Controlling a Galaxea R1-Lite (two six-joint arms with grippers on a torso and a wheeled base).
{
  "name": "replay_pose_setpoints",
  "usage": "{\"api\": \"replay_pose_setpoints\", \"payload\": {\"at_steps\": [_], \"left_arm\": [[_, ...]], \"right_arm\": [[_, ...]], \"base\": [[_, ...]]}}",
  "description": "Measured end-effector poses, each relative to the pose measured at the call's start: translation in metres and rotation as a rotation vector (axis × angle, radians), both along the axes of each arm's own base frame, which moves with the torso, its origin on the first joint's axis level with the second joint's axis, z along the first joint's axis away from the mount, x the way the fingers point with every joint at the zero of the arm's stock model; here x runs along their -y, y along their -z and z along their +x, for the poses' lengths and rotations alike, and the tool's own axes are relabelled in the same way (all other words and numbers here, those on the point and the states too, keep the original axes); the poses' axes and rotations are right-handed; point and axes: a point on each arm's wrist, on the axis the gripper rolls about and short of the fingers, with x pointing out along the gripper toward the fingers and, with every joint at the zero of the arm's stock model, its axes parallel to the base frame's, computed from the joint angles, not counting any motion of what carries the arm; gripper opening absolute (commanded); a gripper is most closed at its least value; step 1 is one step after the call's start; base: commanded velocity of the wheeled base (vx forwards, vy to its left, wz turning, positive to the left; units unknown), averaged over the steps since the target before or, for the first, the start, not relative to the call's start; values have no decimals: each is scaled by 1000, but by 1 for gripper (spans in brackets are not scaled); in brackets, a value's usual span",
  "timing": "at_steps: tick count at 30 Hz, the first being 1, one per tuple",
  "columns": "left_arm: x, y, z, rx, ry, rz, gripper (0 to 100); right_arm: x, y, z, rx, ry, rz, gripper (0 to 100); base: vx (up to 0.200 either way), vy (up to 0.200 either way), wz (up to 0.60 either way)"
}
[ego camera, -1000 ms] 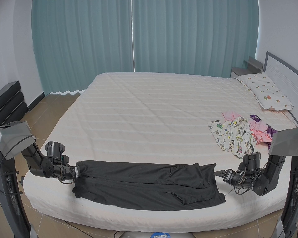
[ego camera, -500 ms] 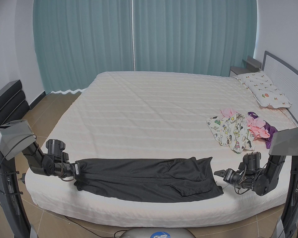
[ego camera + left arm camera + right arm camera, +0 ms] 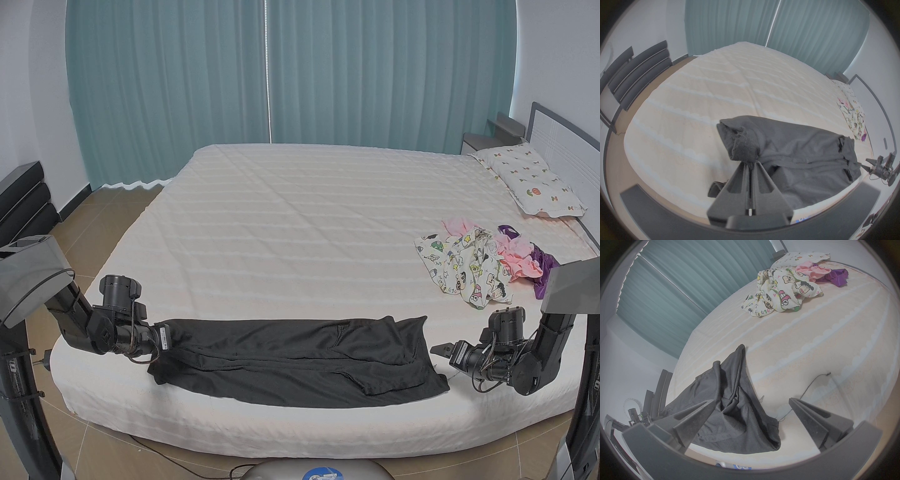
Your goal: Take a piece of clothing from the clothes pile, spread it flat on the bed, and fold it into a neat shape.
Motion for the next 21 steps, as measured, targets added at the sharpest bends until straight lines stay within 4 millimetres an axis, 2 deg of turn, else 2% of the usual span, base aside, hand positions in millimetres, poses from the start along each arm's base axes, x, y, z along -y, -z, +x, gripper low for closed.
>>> {"api": "replay_pose_setpoints", "payload": {"at_steps": [11,21], "left_arm": [[20,-17,-1,17,10,23,0],[50,-24,-3,5,32,36,0]], "right_arm": [[0,-1,-1,17,0,2,100],[0,-1,-1,17,0,2,100]], "base": [[0,-200,0],[0,-200,0]]}}
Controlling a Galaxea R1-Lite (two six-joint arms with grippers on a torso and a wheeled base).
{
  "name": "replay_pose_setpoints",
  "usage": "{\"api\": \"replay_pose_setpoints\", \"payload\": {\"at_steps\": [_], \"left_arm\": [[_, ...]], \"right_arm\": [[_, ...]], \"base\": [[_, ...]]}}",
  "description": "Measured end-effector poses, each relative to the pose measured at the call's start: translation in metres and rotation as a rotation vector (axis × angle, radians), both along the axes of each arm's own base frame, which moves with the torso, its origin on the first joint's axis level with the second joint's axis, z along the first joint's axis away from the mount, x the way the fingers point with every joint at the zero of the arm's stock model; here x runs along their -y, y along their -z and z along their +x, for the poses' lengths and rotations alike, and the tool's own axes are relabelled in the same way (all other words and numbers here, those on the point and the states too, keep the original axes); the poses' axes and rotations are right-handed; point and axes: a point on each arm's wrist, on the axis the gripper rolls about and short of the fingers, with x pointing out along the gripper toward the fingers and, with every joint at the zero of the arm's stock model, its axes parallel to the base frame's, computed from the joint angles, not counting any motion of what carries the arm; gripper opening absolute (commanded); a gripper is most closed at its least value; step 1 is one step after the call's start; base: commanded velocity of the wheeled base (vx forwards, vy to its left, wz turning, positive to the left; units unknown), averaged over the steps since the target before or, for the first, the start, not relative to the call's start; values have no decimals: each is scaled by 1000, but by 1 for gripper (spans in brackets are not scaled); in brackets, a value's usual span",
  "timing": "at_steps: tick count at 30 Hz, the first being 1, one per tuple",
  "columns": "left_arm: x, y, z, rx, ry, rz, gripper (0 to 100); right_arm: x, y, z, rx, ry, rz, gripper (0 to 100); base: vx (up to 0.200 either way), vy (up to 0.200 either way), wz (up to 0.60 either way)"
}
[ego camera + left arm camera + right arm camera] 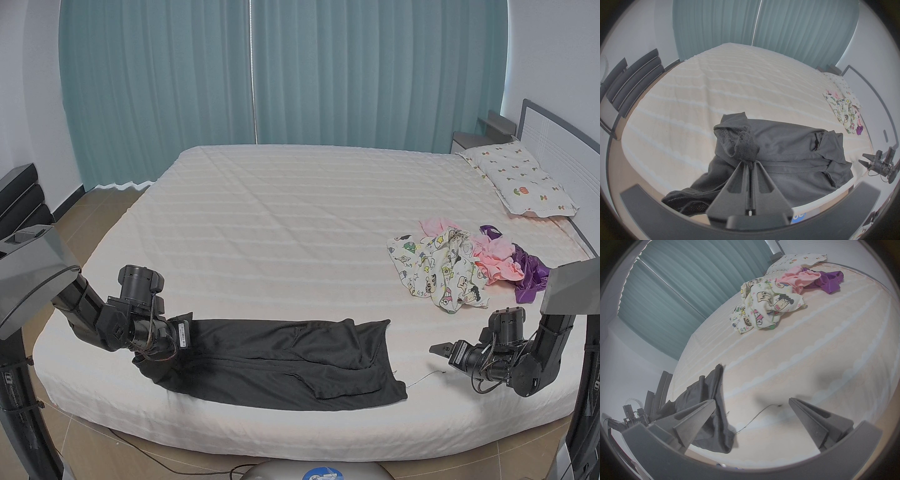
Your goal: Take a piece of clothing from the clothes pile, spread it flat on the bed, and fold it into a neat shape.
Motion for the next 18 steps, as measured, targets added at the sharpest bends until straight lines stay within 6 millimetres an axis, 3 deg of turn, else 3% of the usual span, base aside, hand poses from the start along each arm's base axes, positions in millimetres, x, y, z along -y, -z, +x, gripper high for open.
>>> {"api": "replay_pose_setpoints", "payload": {"at_steps": [18], "left_arm": [[74,-29,14,-23,34,-102,0]], "right_arm": [[-1,0,0,-1,-3,0,100]], "base": [[0,-200,0]]}}
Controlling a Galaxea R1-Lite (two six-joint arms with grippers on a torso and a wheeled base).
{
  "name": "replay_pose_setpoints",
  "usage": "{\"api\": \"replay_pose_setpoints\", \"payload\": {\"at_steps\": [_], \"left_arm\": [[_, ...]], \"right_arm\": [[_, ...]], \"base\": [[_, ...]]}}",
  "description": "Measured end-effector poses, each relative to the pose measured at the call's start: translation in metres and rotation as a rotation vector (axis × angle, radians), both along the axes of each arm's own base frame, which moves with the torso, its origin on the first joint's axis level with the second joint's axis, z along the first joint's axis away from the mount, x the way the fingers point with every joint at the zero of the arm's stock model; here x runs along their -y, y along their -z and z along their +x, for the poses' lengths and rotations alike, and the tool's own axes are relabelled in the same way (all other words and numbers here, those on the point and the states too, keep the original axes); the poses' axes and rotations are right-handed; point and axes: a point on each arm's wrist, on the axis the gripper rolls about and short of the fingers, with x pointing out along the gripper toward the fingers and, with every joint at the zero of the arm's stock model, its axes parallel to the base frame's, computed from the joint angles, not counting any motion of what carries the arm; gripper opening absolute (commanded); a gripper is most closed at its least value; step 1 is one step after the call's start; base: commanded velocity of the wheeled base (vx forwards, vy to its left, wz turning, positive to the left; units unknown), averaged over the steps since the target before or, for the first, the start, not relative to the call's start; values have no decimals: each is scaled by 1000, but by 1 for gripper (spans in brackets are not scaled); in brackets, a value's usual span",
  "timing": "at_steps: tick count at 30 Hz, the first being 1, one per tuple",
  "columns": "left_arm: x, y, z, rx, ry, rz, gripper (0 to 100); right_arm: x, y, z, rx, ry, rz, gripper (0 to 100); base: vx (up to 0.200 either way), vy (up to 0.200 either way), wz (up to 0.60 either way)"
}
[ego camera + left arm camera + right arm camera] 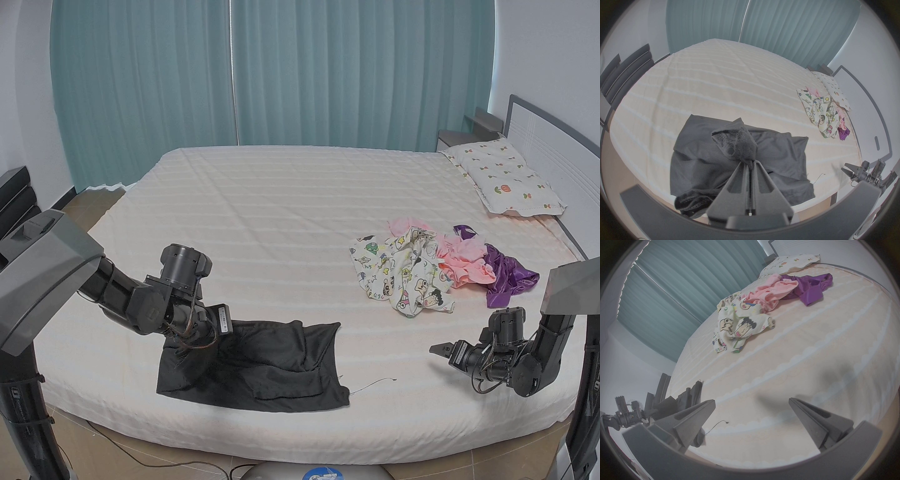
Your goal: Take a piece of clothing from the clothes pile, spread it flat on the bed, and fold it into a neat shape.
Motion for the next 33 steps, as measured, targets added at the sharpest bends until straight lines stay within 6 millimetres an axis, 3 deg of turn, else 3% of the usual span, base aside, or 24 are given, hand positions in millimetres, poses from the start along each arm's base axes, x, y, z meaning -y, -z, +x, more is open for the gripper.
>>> {"api": "replay_pose_setpoints", "payload": {"at_steps": [5,18,19,27,33], "left_arm": [[18,1,5,-10,12,-16,0],[55,23,18,-35,-5,-51,0],[58,25,20,-36,-3,-51,100],[73,42,20,-89,-20,-67,100],[79,35,19,-93,-46,-117,100]], "right_arm": [[0,0,0,-1,0,0,100],[-1,1,0,-4,-3,-1,100],[-2,1,0,-5,-5,-1,100],[-3,2,-1,-7,-10,-1,100],[-3,2,-1,-8,-11,-1,100]], "base": [[0,-200,0],[0,0,0],[0,0,0],[0,0,0],[0,0,0]]}}
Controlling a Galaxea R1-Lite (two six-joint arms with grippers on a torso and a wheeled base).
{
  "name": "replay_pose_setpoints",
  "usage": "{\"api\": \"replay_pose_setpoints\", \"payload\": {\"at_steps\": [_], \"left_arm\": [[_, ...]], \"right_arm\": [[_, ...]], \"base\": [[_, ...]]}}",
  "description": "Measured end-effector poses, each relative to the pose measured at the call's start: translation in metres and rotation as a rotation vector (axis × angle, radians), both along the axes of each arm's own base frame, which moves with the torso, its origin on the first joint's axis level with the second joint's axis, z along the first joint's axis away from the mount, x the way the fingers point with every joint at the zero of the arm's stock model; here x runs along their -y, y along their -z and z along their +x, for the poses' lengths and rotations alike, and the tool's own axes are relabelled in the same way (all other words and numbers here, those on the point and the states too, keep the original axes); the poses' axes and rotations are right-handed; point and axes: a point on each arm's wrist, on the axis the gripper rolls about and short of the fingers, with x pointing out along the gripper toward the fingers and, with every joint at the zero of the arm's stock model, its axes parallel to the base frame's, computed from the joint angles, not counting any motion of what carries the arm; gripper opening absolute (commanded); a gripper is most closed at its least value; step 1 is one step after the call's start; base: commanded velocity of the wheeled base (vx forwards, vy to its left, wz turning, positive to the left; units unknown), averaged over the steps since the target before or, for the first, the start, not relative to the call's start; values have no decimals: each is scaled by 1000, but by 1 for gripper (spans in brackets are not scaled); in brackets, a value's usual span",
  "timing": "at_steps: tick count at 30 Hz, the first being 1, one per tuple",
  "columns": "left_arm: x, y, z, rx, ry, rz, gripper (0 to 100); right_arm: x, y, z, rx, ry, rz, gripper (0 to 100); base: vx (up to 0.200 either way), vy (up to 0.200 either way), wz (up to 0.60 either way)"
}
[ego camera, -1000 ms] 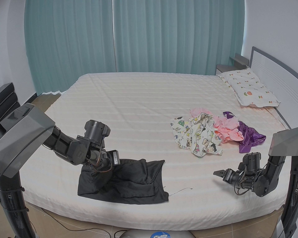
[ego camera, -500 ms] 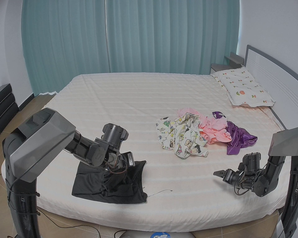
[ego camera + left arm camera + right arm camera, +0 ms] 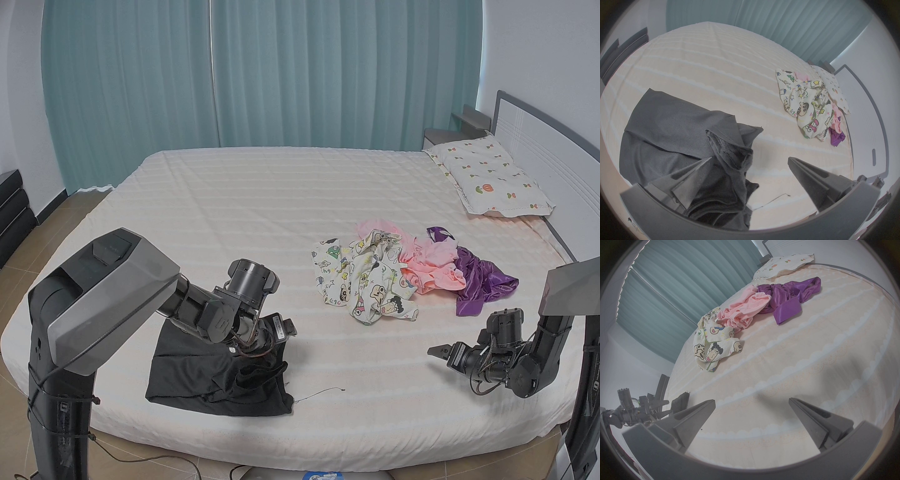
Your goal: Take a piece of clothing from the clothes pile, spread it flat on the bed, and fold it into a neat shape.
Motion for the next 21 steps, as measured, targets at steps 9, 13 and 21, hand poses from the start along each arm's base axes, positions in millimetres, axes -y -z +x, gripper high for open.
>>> {"api": "replay_pose_setpoints", "payload": {"at_steps": [9,13,21], "left_arm": [[-30,-27,0,-3,-96,-92,100],[-57,-33,-2,-29,-134,-125,100],[-100,-32,-4,-69,-240,-150,100]], "right_arm": [[0,0,-1,-3,1,-1,100],[0,1,-1,-4,0,-1,100],[0,1,-2,-8,-2,-1,100]], "base": [[-22,0,0],[-100,0,0],[0,0,0]]}}
